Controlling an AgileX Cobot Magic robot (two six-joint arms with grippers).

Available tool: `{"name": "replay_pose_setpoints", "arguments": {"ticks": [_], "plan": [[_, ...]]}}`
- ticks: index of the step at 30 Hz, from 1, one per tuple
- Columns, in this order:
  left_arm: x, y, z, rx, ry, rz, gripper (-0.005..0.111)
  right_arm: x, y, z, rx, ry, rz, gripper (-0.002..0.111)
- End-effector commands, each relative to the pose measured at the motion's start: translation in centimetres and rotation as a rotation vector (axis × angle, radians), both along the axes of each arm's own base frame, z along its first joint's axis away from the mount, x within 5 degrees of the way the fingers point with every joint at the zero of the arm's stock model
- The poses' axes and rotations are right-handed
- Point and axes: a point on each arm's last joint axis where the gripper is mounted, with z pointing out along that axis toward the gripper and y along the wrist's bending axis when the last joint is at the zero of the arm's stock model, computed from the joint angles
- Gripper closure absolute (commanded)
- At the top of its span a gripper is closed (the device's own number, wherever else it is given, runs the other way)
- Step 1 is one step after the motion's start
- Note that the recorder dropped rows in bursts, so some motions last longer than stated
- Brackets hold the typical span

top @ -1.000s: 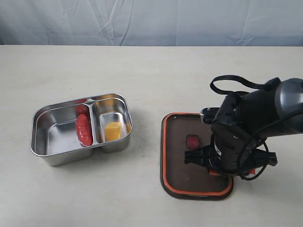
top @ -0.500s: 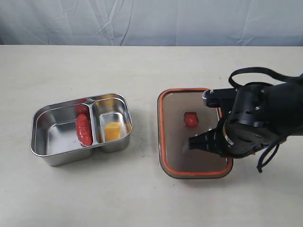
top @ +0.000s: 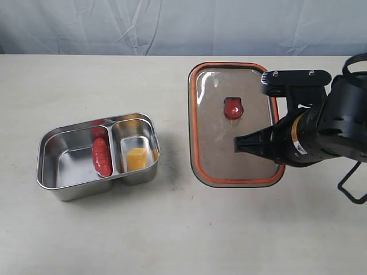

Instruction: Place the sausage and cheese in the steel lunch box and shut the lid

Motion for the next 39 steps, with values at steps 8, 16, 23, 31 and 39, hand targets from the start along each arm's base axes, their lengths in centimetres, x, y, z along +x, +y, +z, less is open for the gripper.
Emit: {"name": "replay_pose_setpoints", "arguments": {"ticks": [8,16,23,31,39], "plan": [[0.0,0.0,0.1,0.022,-0.023,-0.004,0.107,0.0,-0.3,0.7,0.006,-0.028,0.002,0.108],[0.0,0.0,0.3,0.027,-0.045,-0.006,0.107,0.0,-0.3,0.7,0.005,-0.031,0.005,0.108],[-0.1,0.2,2.5,-0.753,-0.376,0.003,0.107,0.3,0.3,1.0,0.044,-0.078,0.068,0.108],[-0.3,-1.9,2.9,-1.086,-0.126,-0.113,0.107,0.4,1.2,3.3,0.142,-0.234,0.232,0.108],[0.3,-4.6,8.6,-0.881,-0.022,-0.459,0.107,-0.3,1.4,6.0,0.223,-0.370,0.367,0.108]]}}
